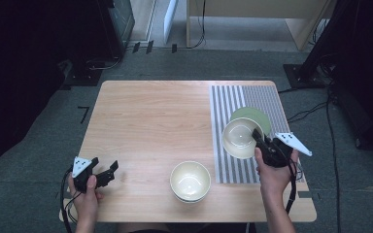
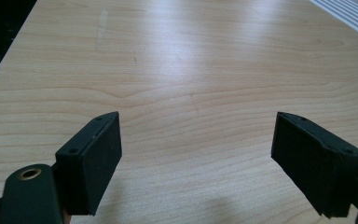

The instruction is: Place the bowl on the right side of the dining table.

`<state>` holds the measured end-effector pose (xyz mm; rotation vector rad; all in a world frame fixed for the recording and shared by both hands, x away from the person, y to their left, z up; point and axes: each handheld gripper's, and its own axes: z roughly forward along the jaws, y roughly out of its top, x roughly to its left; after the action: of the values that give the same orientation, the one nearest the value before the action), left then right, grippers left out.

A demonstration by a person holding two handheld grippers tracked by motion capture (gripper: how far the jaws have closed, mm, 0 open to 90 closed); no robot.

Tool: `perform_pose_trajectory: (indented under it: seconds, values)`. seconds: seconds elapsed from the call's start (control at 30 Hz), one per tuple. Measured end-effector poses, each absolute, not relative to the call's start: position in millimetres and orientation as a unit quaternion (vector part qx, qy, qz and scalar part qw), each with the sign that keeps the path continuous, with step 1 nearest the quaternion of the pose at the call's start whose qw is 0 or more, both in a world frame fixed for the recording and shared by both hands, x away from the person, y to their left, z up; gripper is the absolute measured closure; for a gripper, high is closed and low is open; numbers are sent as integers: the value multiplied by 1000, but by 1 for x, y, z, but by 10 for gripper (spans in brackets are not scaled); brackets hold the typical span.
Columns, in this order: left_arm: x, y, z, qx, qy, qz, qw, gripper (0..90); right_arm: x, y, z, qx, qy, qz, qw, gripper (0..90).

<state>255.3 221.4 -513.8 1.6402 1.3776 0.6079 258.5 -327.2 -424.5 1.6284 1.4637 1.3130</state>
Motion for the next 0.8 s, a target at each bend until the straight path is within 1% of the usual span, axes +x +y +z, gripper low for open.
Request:
perform_pose_trajectory:
  seconds: [0.8]
  values:
    - [257,220,-514,666,554,244,435,158,289,-337,-425,633,544,465,296,822]
